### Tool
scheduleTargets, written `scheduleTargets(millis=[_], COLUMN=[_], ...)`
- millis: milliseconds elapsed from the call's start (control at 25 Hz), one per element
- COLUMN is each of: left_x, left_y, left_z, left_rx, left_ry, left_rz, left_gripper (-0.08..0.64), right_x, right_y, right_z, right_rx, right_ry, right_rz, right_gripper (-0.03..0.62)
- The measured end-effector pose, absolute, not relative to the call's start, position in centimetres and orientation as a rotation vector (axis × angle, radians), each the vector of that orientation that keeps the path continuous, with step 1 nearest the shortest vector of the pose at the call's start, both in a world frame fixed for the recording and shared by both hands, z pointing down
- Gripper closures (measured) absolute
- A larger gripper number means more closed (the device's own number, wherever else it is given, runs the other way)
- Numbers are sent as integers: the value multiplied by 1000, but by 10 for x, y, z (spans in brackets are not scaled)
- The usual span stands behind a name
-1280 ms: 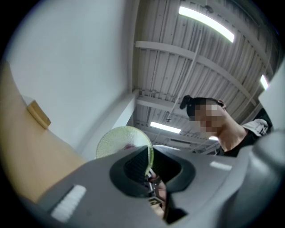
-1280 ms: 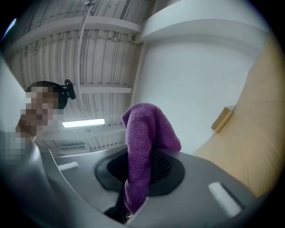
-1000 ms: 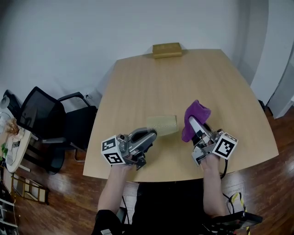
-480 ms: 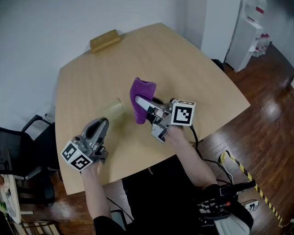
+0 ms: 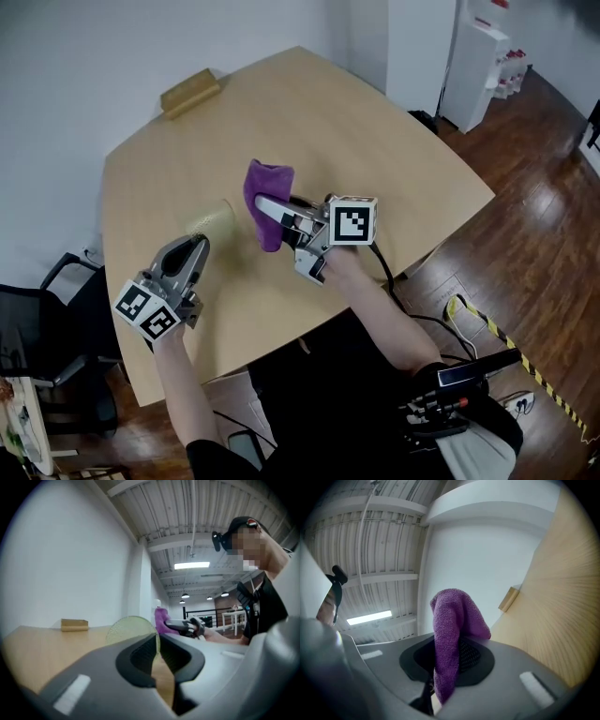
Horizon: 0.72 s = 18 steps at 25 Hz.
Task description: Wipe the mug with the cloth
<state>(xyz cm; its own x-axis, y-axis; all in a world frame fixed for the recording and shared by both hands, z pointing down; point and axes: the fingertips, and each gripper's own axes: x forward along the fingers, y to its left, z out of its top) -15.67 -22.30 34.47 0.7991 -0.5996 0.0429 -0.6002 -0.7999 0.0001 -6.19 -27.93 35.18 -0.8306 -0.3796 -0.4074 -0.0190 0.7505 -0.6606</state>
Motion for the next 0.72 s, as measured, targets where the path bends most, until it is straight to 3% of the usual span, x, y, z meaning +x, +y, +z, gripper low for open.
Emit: scheduleTargets(millis=[280,720], left_x=[-168,-184], left_y=[-250,-357], left_z=[360,406], left_rx=[2970,2769], left_ry=[-1028,-827], left_rz=[410,1426], left_gripper=[515,514], right_x=[-62,-52], right_y=[-279,-289], right_z=[361,366], right_rx=[-290,-266], right_ry=[2390,2390], right_rz=[-985,-982], right_gripper=[537,537])
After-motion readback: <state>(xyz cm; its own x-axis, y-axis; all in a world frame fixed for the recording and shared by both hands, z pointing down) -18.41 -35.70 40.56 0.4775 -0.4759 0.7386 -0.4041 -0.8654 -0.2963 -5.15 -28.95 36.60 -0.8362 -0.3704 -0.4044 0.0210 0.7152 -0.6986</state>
